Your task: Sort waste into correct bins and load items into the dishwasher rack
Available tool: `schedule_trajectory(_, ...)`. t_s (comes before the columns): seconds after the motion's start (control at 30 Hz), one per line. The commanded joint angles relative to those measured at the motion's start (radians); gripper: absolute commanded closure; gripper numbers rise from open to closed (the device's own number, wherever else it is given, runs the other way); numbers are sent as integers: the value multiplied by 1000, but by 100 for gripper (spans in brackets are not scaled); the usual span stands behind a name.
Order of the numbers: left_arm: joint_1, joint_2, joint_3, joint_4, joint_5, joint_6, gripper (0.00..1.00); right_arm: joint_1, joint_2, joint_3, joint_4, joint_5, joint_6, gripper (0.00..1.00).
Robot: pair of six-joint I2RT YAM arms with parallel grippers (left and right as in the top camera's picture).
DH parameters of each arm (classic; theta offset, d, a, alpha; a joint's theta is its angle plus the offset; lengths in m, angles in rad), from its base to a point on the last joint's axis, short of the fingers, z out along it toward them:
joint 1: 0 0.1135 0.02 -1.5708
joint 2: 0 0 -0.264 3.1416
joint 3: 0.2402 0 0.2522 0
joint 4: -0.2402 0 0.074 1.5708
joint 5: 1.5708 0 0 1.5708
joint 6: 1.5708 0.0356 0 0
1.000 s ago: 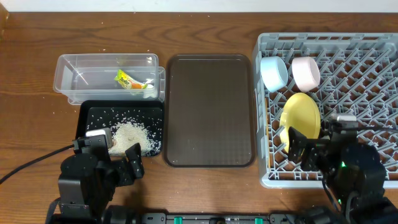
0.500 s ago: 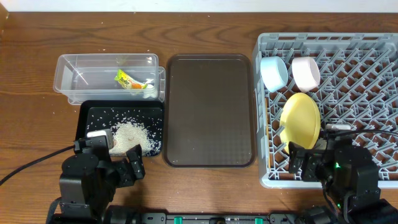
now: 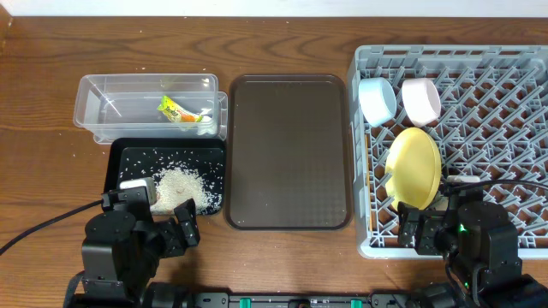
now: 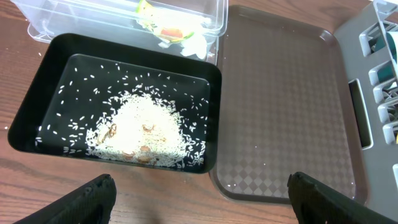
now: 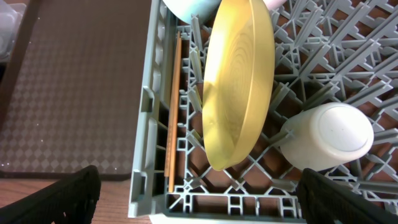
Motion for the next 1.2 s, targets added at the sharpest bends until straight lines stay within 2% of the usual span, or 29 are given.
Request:
schedule_trajectory(0.0, -3, -3, -8, -1, 2, -1, 9, -8, -2, -6, -2, 3, 11, 1)
schedule_trajectory(0.73, -3, -3, -8, -1, 2, -1, 9, -8, -2, -6, -5, 45, -19, 1)
schedule_trajectory(0.9, -3, -3, -8, -1, 2, -1, 8, -32, -61, -58, 122, 63, -94, 1)
schedule_trajectory(1.07, -3, -3, -8, -1, 2, -1, 8, -77, -240, -238, 382, 57, -220, 1)
schedule_trajectory(1.17, -3, -3, -8, -1, 2, -1, 8, -102, -352, -346, 499, 41, -234, 1)
